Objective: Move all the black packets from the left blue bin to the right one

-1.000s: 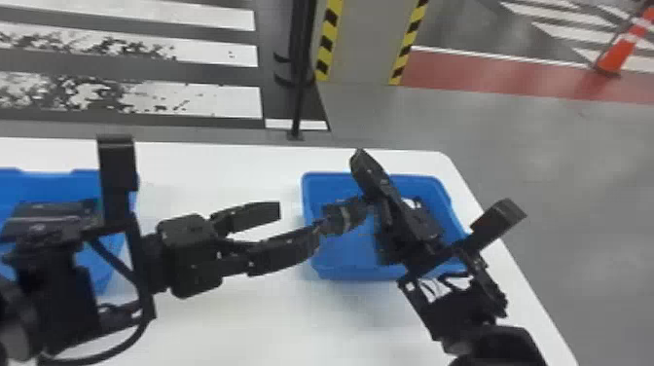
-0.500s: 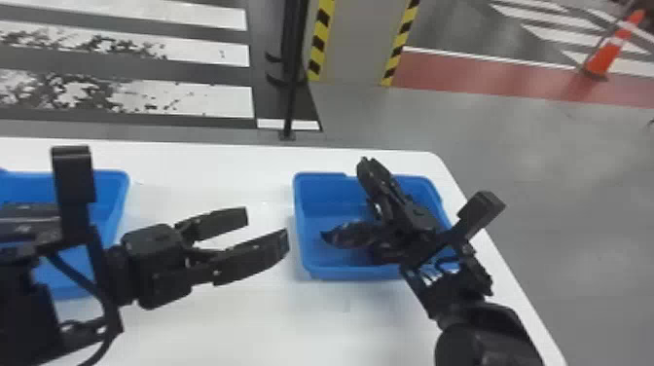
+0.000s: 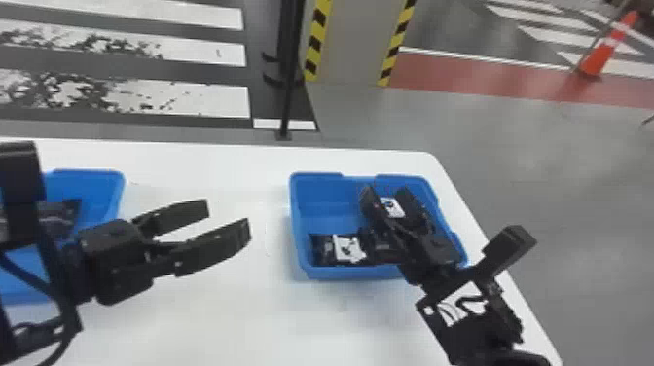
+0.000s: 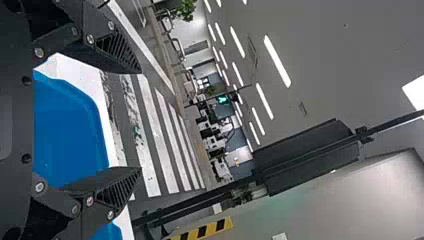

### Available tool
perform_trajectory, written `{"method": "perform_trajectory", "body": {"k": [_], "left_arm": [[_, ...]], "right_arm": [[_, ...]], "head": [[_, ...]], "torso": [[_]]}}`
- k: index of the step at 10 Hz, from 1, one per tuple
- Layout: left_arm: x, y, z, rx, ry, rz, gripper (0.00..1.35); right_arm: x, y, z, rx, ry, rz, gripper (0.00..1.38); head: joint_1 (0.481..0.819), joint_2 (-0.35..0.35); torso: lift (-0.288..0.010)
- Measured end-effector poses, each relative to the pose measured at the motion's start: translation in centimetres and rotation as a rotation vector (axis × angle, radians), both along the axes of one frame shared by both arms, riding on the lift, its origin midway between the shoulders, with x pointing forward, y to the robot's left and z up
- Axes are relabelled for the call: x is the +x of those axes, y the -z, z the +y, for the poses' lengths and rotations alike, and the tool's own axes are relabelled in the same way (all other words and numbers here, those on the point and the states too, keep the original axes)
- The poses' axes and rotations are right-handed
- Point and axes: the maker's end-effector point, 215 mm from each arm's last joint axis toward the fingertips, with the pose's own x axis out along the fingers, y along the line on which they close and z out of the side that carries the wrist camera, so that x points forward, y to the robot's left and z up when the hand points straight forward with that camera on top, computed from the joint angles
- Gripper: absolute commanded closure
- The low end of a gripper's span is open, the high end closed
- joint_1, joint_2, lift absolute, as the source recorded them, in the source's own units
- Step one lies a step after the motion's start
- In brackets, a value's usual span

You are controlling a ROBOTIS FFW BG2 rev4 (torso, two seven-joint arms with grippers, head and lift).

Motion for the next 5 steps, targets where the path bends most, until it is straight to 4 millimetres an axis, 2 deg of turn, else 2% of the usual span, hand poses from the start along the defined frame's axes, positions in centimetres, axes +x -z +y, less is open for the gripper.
{"method": "perform_trajectory", "body": {"k": [3,5], "left_arm": [[3.1,2.1,8.7,0.131,-0.187,0.026,0.15],[6.1,1.6,15.5,0.231,-0.331,0.012,0.15]], "right_arm": [[-2.6,-1.1,1.7,-0.073,0.006,-0.020,0.24],[-5.4,0.0,1.9,-0.136,0.036,0.021,0.24]], "head": [[0.695,-0.099],[0.695,-0.012]], "torso": [[-0.185],[-0.185]]}}
